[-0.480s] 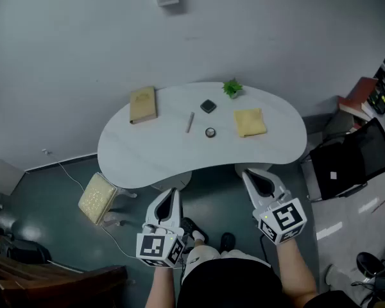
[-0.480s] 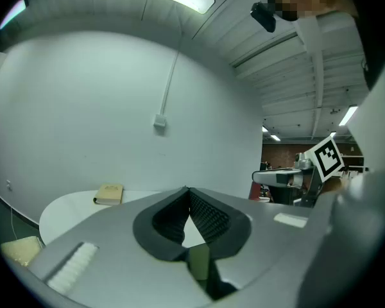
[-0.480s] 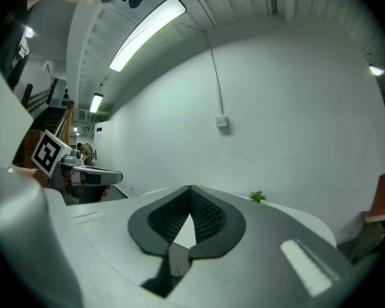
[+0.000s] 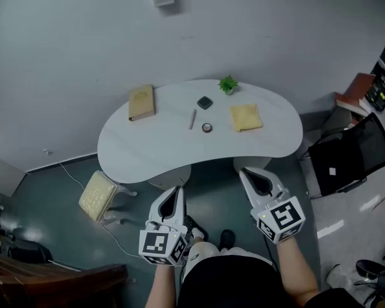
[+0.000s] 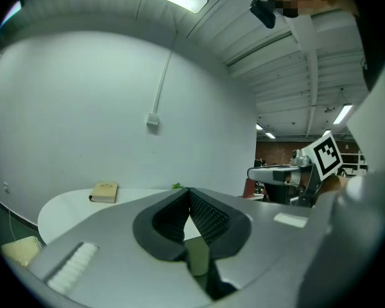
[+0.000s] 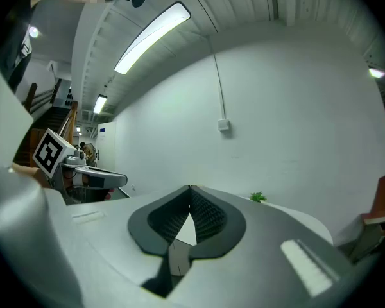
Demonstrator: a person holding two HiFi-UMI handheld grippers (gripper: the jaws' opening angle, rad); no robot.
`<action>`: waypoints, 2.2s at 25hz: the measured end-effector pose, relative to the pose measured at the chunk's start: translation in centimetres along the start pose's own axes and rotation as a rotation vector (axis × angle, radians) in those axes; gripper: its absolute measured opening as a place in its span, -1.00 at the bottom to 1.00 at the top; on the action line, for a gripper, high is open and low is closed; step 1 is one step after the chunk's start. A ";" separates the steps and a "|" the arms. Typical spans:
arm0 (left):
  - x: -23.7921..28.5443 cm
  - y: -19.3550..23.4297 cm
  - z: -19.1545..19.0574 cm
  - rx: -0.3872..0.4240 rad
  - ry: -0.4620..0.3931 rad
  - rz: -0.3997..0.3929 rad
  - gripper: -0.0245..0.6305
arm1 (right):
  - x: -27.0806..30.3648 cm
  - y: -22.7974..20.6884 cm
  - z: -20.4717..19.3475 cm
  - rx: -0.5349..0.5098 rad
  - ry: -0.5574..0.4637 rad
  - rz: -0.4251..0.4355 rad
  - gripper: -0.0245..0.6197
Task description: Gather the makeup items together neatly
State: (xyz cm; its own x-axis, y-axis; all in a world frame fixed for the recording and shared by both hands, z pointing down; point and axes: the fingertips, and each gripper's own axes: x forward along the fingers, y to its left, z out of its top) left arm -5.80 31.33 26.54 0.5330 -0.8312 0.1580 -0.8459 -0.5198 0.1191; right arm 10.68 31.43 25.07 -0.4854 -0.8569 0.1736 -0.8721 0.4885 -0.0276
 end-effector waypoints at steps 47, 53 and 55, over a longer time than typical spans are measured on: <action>10.4 9.8 2.2 0.049 0.026 -0.112 -0.63 | 14.5 -0.6 1.4 -0.035 0.087 0.029 -0.65; 12.5 12.3 3.3 0.063 0.022 -0.145 -0.49 | 17.7 -1.1 2.3 -0.045 0.096 0.012 -0.53; 13.1 13.1 3.4 0.070 0.025 -0.161 -0.43 | 18.9 -0.9 2.1 -0.053 0.116 0.015 -0.45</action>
State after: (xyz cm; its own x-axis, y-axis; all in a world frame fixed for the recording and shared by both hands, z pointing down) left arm -9.96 12.93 26.82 0.6610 -0.7317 0.1666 -0.7485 -0.6587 0.0767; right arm 2.16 14.49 26.31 -0.4853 -0.8262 0.2862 -0.8589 0.5118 0.0210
